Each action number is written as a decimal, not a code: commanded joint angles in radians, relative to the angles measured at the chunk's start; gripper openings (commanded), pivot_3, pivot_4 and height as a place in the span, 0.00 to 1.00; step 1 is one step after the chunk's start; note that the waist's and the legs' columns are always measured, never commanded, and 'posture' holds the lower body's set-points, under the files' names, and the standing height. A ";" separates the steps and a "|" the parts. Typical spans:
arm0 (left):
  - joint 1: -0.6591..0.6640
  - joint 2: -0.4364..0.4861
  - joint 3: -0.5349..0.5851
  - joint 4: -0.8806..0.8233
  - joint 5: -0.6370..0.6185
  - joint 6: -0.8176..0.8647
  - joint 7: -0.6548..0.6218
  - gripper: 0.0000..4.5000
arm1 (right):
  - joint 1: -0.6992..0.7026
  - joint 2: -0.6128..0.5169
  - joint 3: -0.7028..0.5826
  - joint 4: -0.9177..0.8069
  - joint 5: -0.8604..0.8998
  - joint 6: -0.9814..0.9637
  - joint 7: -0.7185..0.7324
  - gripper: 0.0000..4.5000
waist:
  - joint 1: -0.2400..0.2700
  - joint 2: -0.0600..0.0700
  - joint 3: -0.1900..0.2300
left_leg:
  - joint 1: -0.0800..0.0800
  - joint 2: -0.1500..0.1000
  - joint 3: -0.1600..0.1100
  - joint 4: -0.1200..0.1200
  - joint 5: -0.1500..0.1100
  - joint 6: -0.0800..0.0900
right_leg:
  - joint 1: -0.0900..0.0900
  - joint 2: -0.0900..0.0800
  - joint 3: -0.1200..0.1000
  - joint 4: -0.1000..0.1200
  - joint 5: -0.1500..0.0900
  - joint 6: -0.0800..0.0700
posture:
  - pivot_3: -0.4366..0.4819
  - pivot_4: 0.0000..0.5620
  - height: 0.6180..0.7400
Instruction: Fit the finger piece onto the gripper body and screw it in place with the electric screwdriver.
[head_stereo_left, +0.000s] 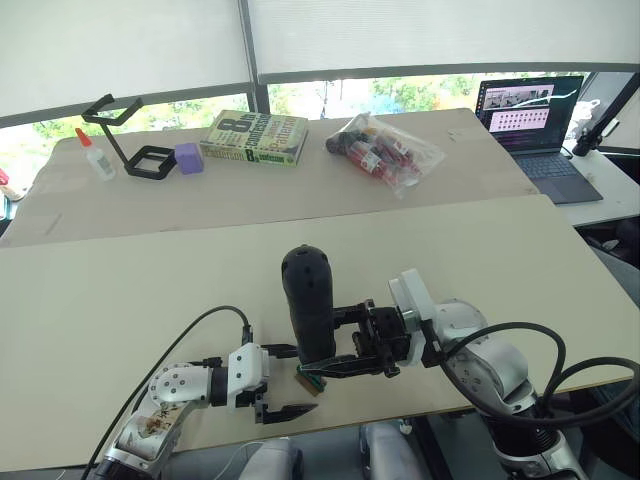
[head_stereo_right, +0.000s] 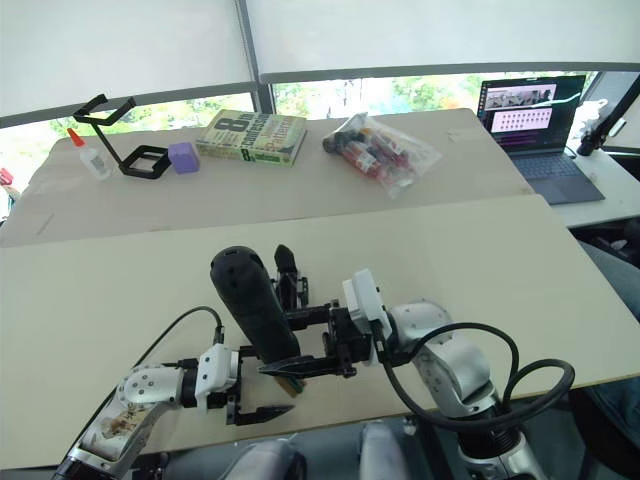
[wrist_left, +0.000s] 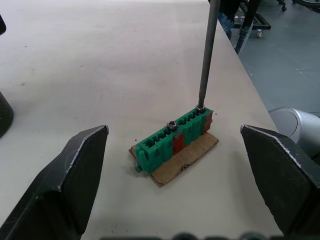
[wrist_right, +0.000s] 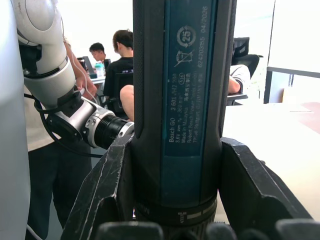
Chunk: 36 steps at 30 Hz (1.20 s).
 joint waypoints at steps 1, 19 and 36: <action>0.012 0.003 -0.024 0.010 0.014 0.011 -0.004 1.00 | -0.016 0.002 -0.023 -0.030 0.039 -0.021 0.006 0.43 | 0.000 0.000 0.000 | 0.000 0.000 0.000 0.000 0.000 0.000 | 0.000 0.000 0.000 0.000 0.000 0.000 | 0.48 0.27 1.00; -0.001 -0.008 0.015 -0.035 -0.057 0.045 0.002 1.00 | -0.064 -0.057 -0.091 -0.067 0.127 0.022 -0.009 0.43 | 0.001 0.000 0.000 | 0.000 0.000 0.000 0.000 0.000 0.000 | 0.000 0.000 0.000 0.000 0.000 0.000 | 0.48 0.27 1.00; -0.005 0.022 0.171 -0.234 -0.328 0.170 0.000 1.00 | -0.105 -0.172 -0.274 -0.157 0.299 0.128 -0.126 0.43 | 0.002 -0.001 0.000 | -0.002 0.001 0.000 0.000 0.000 0.000 | -0.001 0.000 0.000 -0.001 0.000 0.000 | 0.48 0.27 1.00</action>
